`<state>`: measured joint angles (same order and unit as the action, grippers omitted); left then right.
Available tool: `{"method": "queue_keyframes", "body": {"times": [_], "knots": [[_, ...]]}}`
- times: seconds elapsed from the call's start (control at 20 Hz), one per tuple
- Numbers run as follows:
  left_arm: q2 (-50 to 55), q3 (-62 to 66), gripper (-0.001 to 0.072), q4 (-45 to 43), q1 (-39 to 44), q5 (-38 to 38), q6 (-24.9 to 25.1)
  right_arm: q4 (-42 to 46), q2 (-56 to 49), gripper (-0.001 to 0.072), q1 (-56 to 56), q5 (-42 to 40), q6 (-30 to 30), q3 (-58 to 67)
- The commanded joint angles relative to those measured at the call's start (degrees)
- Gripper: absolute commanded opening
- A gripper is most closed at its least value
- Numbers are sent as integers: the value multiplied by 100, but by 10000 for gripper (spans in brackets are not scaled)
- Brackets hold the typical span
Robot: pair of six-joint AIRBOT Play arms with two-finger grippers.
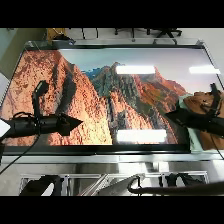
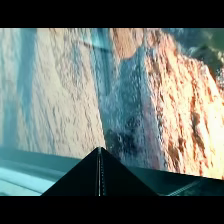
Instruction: Fold the shirts.
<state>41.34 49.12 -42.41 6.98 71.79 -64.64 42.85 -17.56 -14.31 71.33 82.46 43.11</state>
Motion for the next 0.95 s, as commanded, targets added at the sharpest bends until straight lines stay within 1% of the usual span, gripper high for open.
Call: {"method": "queue_keyframes", "body": {"times": [0.0, 0.2, 0.35, 0.9], "knots": [[-334, -433, 12, 2, 52, -162, 7, 7, -13, 25, 249, -236, -494, -286], [-365, -426, 12, 9, 52, -179, 7, -39, -743, 25, 251, -339, -957, -286], [-361, -426, 12, 7, 52, -291, 9, -269, -1034, 25, 251, -376, -1248, -286], [-361, -426, 12, 7, 52, -387, 9, -302, -1060, 25, 249, -385, -1263, -286]]}}
